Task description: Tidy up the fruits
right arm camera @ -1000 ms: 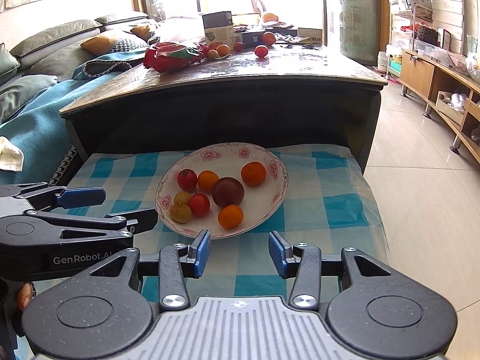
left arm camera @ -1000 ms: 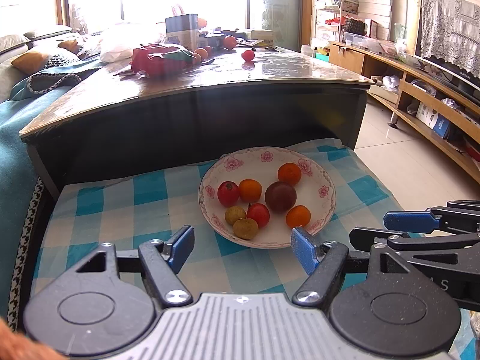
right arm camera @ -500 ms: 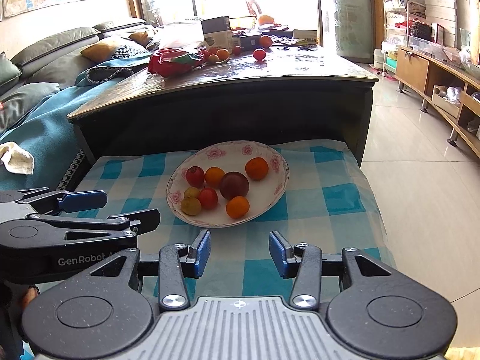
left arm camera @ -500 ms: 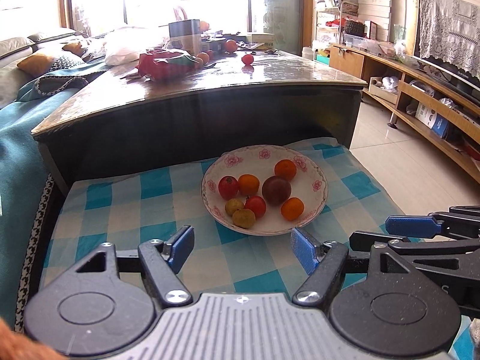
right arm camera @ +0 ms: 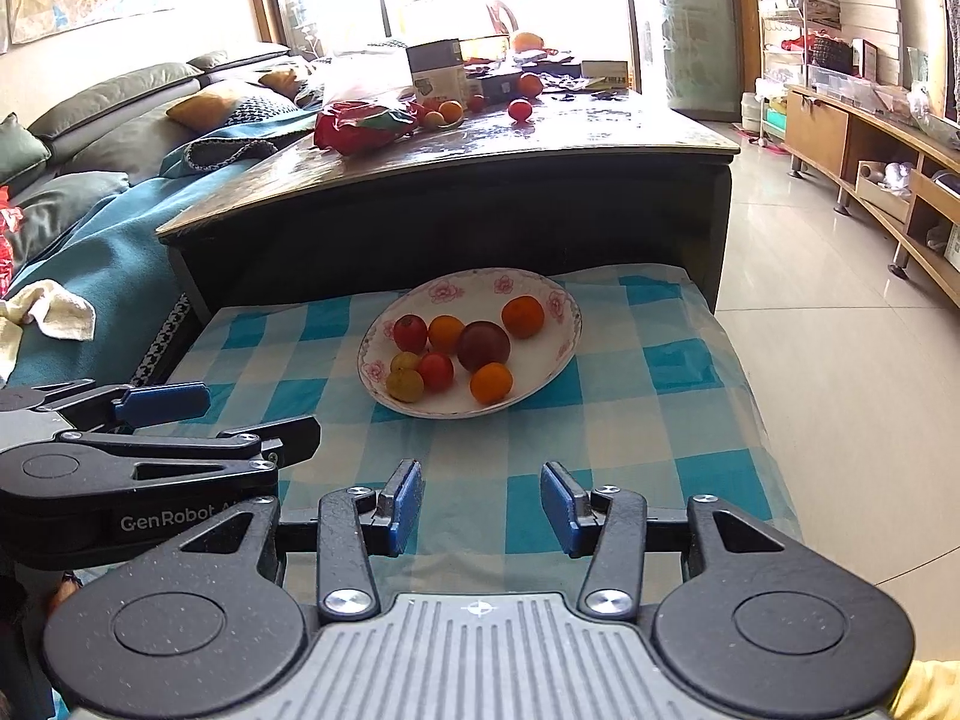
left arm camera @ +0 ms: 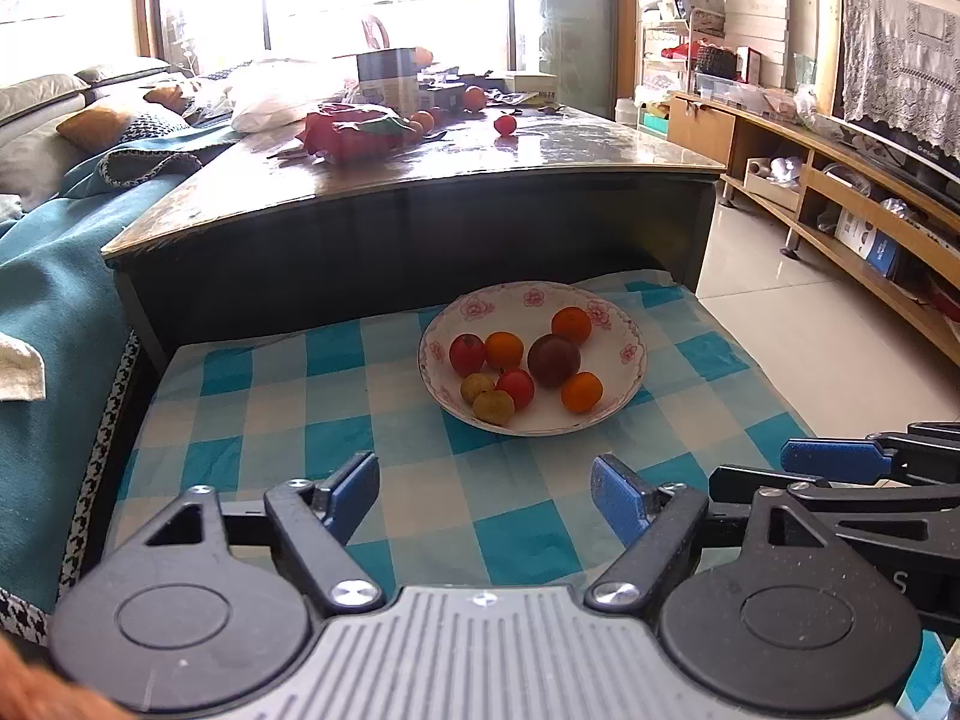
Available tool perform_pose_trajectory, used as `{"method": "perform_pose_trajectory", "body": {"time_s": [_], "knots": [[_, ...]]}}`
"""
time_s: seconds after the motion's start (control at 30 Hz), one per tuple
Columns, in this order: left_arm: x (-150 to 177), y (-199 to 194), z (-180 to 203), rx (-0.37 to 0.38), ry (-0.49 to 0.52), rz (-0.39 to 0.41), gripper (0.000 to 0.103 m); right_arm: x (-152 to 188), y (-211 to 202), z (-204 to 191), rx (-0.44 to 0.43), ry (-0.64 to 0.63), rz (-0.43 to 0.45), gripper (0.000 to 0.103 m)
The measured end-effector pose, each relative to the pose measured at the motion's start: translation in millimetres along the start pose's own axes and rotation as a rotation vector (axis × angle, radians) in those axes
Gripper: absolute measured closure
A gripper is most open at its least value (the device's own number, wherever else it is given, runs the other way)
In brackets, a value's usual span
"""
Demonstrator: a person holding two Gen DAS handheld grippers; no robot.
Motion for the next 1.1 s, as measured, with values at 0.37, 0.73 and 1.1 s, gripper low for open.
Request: {"method": "perform_pose_trajectory", "body": {"time_s": [0.37, 0.73, 1.1], "knots": [[10, -23, 0, -0.001, -0.024, 0.014, 0.015, 8, -22, -5, -0.004, 0.008, 0.016, 0.063], [23, -43, 0, -0.027, -0.029, 0.020, 0.009, 17, -39, -12, -0.004, -0.003, 0.024, 0.063], [41, -64, -4, -0.033, -0.058, 0.037, 0.000, 30, -59, -18, -0.010, -0.008, 0.035, 0.061]]}}
Point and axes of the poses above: each gripper's, at about its wrist camera, not at the fingertips, and y roughly the way its jaws point, z to its right, x to its underside, the point moved 6 cm from there along y, roughly the way its jaws point, and after that the axes turned 5 degrees about x, right-handed, at the moved point
